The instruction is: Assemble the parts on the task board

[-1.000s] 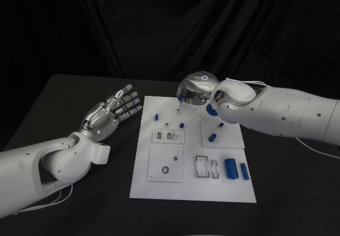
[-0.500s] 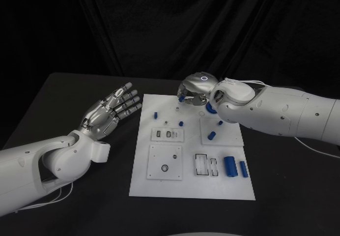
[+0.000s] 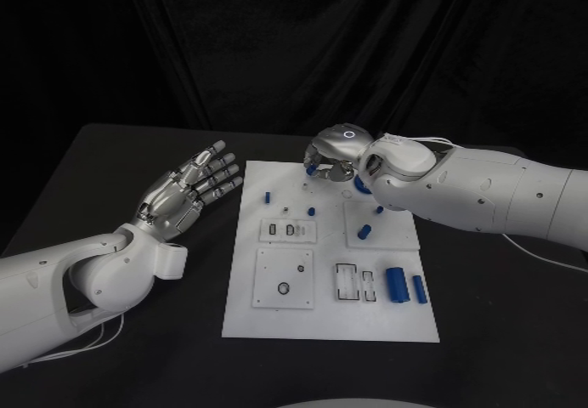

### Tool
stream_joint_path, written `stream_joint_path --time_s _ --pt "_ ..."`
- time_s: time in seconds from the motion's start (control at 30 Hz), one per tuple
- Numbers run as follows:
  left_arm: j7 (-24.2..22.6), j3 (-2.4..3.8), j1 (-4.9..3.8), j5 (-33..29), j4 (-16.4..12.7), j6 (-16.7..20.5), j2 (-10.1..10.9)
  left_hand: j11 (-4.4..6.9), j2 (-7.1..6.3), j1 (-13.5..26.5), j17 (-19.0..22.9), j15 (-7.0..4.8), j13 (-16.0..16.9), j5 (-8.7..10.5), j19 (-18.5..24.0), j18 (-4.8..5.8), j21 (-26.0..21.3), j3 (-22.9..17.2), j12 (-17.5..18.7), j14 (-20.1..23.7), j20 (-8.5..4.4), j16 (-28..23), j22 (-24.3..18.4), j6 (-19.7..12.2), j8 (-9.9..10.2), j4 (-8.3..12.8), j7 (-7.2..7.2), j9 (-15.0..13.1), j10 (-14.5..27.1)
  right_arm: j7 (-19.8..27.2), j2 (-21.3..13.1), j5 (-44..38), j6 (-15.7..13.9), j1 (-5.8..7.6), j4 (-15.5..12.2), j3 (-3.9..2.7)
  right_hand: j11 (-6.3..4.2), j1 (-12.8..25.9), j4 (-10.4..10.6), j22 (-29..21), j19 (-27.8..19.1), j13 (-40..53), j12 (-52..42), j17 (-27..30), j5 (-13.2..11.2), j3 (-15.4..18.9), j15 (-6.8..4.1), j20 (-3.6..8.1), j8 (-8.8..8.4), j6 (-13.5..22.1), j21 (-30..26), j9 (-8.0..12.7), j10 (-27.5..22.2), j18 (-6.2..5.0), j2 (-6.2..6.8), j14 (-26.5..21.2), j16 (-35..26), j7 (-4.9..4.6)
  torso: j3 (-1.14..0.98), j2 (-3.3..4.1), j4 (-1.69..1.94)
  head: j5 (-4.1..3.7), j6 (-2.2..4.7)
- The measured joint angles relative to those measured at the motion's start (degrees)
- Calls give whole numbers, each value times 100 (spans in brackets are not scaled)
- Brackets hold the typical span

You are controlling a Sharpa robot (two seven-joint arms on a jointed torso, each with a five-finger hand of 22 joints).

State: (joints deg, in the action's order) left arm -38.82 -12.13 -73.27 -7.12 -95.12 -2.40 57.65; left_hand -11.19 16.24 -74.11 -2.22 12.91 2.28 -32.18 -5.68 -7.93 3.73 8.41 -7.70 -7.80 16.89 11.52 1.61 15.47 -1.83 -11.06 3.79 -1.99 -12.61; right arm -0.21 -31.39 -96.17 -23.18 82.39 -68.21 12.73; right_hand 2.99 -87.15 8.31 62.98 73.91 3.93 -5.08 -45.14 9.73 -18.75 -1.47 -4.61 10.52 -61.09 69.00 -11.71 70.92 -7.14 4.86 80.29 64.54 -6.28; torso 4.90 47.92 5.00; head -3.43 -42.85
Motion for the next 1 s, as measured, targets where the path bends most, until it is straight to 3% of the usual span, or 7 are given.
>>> stream_joint_path --time_s 0.37,0.4,0.57,0.67,0.73,0.87,1.0 --pt "0 0 0 -10 20 -15 -4 1 0 0 1 0 0 0 0 -1 0 0 0 0 0 0 0 0 0 0 0 0 0 0 47 -4 0 -33 56 8 21 -1 16 -15 -32 0 71 29 0 -16 32 -32 -31 50 -52 -26 -21 0 1 -32 -20 -7 1 1 3 4 -24" --pt "0 0 0 -10 21 -17 -4 1 0 0 1 0 -1 0 0 0 0 0 0 0 0 0 0 0 0 0 0 0 0 0 51 -4 1 -36 60 8 31 -1 17 -16 -40 2 82 35 0 -16 41 -41 -51 61 -52 -203 -31 0 1 -41 -20 1 1 1 3 5 -24" --pt "0 0 0 -12 26 -27 -12 1 0 0 1 0 -1 0 0 -1 0 -32 0 0 0 0 0 33 0 32 33 -10 0 -13 65 -7 50 -42 70 13 122 23 46 -125 -148 4 148 243 2 -112 94 -82 -218 283 -200 -479 -315 -1 37 -154 -209 9 1 3 7 6 -36" --pt "0 0 0 -13 27 -33 -14 1 0 0 1 0 -1 0 0 -1 0 -47 0 0 0 0 0 72 -23 17 72 -17 0 -43 75 -8 118 -50 70 15 247 100 77 -351 -365 -21 148 544 -20 -159 121 -114 -503 682 -458 -367 -905 -1 114 -354 -465 29 0 3 9 4 -42" --pt "0 0 0 -14 27 -36 -14 -4 0 0 2 0 -1 0 0 -1 0 -62 0 0 0 9 0 72 -23 32 72 -16 5 -72 77 -8 167 -50 70 15 298 98 73 -517 -539 -20 148 749 -48 -155 122 -124 -657 1142 -663 -214 -1411 0 203 -519 -636 119 0 4 9 4 -42" --pt "-1 0 0 -15 27 -41 -8 -20 0 0 2 11 -1 0 0 -1 0 -71 0 12 0 22 0 94 -23 40 93 -16 22 -126 60 -8 215 -50 74 13 300 89 -48 -797 -848 28 148 1071 -68 19 132 -147 -681 1974 -1049 81 -2199 -95 211 -832 -899 301 0 3 8 25 -44" --pt "-1 0 0 -16 32 -47 -6 -20 0 0 2 20 -1 0 0 -1 0 -70 0 21 0 22 0 102 -23 40 102 -16 22 -143 -4 -9 171 -50 72 12 265 89 -80 -776 -858 64 148 1049 -68 64 133 -144 -681 2126 -1076 149 -2314 -96 210 -850 -898 347 0 3 4 42 -64"
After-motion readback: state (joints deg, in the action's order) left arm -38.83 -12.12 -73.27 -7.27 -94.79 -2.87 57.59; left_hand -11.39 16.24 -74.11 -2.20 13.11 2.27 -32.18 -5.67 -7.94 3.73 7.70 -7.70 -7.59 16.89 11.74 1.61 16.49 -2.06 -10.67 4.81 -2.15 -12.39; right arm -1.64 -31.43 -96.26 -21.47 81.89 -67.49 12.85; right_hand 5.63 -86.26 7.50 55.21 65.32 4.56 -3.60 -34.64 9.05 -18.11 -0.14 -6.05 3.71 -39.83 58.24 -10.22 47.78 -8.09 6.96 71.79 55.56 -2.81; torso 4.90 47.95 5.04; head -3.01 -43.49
